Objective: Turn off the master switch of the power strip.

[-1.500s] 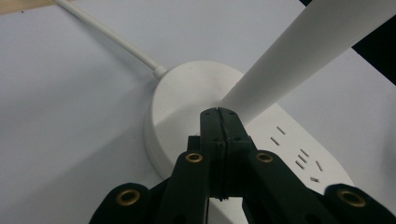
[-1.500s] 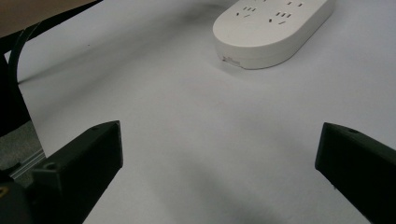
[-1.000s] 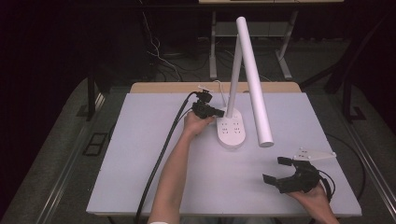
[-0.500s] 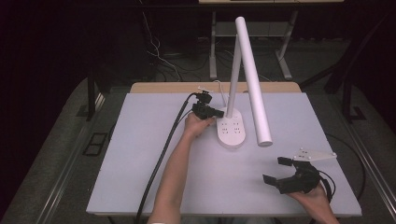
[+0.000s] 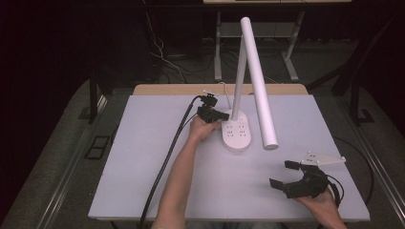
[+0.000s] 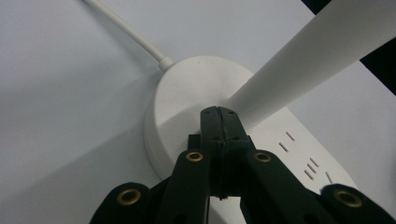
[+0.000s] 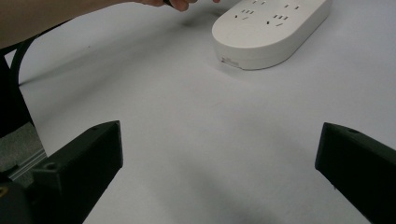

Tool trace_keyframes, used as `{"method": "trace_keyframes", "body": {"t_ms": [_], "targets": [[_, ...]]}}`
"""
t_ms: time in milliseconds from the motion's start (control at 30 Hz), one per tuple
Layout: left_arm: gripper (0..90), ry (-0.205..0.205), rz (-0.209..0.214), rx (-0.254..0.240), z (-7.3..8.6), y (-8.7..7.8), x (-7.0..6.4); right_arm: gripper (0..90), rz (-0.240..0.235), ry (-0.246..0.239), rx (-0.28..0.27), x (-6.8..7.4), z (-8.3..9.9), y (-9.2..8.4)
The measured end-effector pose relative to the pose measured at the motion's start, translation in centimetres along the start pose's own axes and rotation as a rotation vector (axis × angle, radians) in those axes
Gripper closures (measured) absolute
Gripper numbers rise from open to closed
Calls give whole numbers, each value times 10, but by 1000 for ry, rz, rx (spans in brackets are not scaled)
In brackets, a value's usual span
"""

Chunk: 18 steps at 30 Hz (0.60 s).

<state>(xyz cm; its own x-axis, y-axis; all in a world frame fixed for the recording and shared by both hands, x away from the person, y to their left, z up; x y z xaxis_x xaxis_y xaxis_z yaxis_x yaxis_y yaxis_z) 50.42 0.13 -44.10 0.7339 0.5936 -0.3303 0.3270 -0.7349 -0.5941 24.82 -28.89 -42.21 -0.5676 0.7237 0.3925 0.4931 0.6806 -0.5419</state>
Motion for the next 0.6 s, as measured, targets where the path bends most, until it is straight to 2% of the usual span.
{"method": "trace_keyframes", "body": {"t_ms": [67, 133, 233, 367, 400, 433, 500, 533, 567, 600], "targets": [[900, -4, -5, 9, -1, 0, 0, 1, 1, 1, -3, 0, 0, 0], [900, 10, -21, 13, -1, 1, -2, 1, 1, 2, -6, 0, 0, 0], [900, -8, -13, 11, -1, 0, -1, 1, 2, 1, -5, 0, 0, 0], [900, -7, -2, -4, 0, 0, 0, 1, 2, 0, -7, -1, 0, 0], [900, 36, -17, -14, -1, -2, -2, 1, 2, -1, -7, -1, 0, 0], [900, 36, -17, -14, -1, -2, -2, 1, 1, 1, -7, -1, 0, 0], [900, 104, -23, 22, -1, -7, -1, 1, 2, 0, -8, -2, 0, 0], [900, 110, -26, 23, 0, -9, 0, 1, 1, 7, -9, -2, 1, -1], [900, 96, -25, 7, 1, -10, 1, 1, 1, 7, -9, -2, 1, -1], [899, 76, -9, -38, 3, -17, 4, 1, 2, 16, -15, -3, 0, -2]]}}
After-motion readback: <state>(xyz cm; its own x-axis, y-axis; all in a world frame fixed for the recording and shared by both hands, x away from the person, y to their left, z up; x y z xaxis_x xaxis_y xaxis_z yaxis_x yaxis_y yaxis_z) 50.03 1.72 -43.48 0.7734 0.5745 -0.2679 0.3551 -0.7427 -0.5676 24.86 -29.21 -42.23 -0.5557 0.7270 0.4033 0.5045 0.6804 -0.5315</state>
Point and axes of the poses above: each handheld gripper's, and its own axes: y roughly forward along the jaws, z roughly out of its underside, x roughly to its left, the point moved 1 cm from there along y, roughly forward along the jaws, and after that the axes turned 9 degrees about y, right-handed, at the moved point
